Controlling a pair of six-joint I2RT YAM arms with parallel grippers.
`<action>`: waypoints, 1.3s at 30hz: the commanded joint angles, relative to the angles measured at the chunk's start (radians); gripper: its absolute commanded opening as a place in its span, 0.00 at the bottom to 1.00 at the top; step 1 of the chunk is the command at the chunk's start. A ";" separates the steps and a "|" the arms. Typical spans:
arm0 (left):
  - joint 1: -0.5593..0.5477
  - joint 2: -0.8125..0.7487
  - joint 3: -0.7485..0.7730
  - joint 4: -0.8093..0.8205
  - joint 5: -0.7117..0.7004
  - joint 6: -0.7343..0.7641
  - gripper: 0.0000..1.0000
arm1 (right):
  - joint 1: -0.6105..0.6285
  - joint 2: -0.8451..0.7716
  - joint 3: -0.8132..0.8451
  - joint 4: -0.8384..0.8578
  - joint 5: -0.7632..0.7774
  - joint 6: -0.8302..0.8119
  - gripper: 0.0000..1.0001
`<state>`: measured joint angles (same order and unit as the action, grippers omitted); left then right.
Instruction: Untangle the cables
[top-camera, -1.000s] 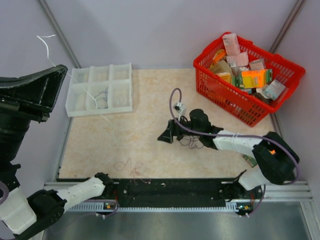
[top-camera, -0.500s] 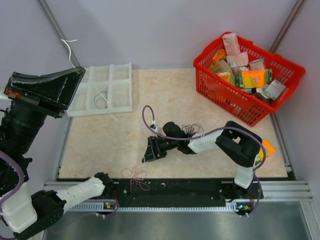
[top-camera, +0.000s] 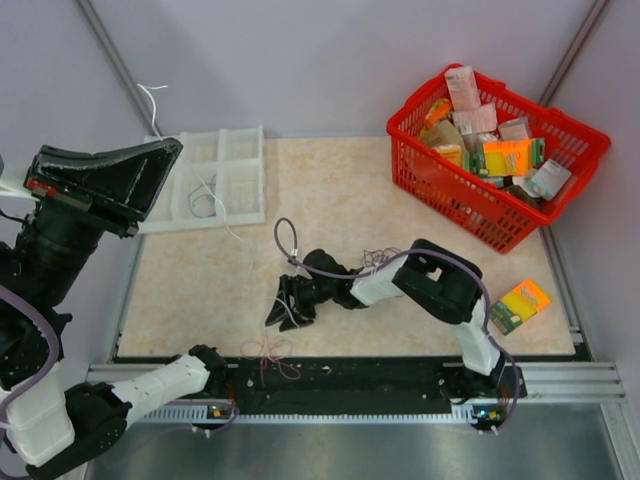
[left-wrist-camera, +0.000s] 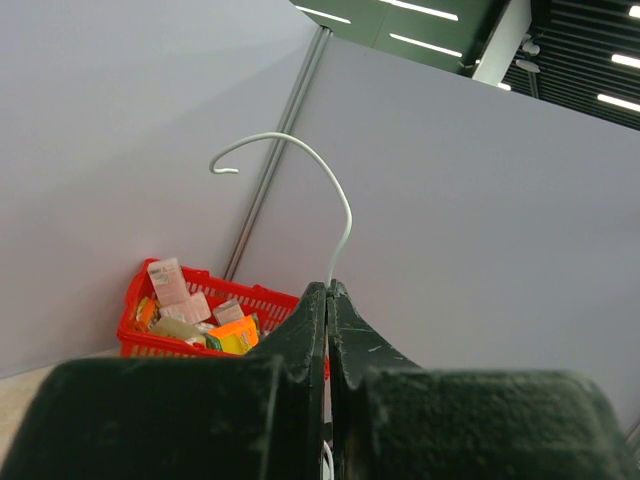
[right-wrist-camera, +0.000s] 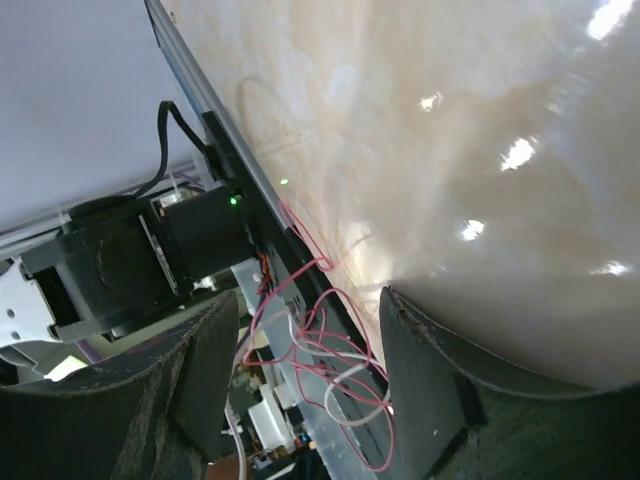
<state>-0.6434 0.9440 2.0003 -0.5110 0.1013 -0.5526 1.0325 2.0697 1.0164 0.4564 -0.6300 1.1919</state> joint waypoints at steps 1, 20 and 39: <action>-0.001 -0.004 -0.014 0.065 0.017 -0.003 0.00 | 0.058 0.032 0.089 -0.060 0.052 0.043 0.58; -0.001 -0.065 -0.005 -0.007 -0.092 0.074 0.00 | -0.113 -0.173 0.015 -0.221 0.292 -0.162 0.00; -0.001 -0.309 -0.143 -0.342 -0.585 0.197 0.00 | -0.496 -0.668 -0.209 -0.416 0.535 -0.545 0.00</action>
<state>-0.6434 0.6903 1.9755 -0.7727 -0.4034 -0.3340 0.5373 1.4063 0.8837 -0.0051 -0.0471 0.6807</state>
